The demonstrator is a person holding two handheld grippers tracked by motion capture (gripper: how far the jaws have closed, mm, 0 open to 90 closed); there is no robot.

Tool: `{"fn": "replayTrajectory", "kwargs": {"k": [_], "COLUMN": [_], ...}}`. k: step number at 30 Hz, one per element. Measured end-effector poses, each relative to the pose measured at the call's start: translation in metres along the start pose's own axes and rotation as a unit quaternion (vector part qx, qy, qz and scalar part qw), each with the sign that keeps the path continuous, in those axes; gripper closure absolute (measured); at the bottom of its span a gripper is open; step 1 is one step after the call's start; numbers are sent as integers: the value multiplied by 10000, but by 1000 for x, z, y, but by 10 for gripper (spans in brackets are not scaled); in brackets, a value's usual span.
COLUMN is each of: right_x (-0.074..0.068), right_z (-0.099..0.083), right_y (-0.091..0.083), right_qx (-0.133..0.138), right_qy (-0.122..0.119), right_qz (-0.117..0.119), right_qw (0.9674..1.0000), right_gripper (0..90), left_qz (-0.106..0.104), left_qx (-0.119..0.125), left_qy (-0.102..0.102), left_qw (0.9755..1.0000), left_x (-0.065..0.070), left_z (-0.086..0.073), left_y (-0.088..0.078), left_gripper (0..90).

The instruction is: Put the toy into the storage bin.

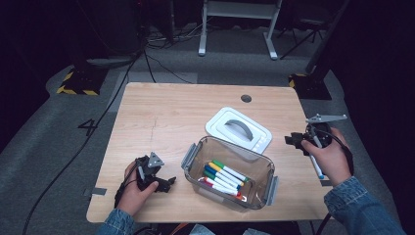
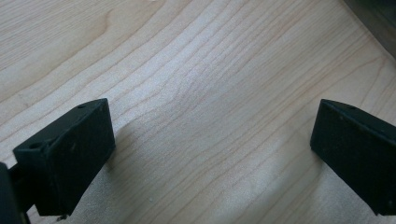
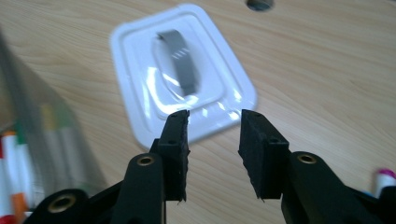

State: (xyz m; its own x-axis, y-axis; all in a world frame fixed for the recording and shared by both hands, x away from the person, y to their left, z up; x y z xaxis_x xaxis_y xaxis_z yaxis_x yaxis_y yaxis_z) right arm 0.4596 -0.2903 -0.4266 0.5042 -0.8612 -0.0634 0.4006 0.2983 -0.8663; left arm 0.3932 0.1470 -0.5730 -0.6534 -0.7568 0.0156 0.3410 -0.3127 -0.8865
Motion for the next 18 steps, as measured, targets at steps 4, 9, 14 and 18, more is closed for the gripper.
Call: {"fn": "replayTrajectory", "kwargs": {"k": [4,9,14,18], "right_x": [33,61,83,96], "right_z": [-17,-36,-56,-69], "right_y": [9,20,33,43], "right_qx": [-101,-230,-402,-541], "right_qy": [319,673,989,1079], "right_qz": [-273,-318,-422,-582], "right_qw": [9991,9970,9934,9910], "right_gripper": [633,634,636,637], "left_qz": [0,0,0,0], "left_qx": [0,0,0,1], "left_qy": [0,0,0,0], "left_qw": [10000,10000,10000,10000], "left_x": [0,0,0,0], "left_z": [0,0,0,0], "left_y": [0,0,0,0], "left_gripper": [2,2,2,2]}}
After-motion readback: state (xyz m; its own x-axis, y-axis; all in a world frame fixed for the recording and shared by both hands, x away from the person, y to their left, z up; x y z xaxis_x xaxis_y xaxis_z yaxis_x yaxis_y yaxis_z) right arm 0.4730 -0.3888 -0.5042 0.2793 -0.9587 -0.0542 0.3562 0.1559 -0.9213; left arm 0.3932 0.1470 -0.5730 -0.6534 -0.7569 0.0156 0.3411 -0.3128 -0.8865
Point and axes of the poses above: each handheld gripper's, and its own axes: y roughly forward along the jaws, z roughly out of its top, x roughly to its right, the point moved 9 cm from there along y, roughly forward along the jaws, and after that the axes turned 14 degrees about -x, right-handed, at the moved point
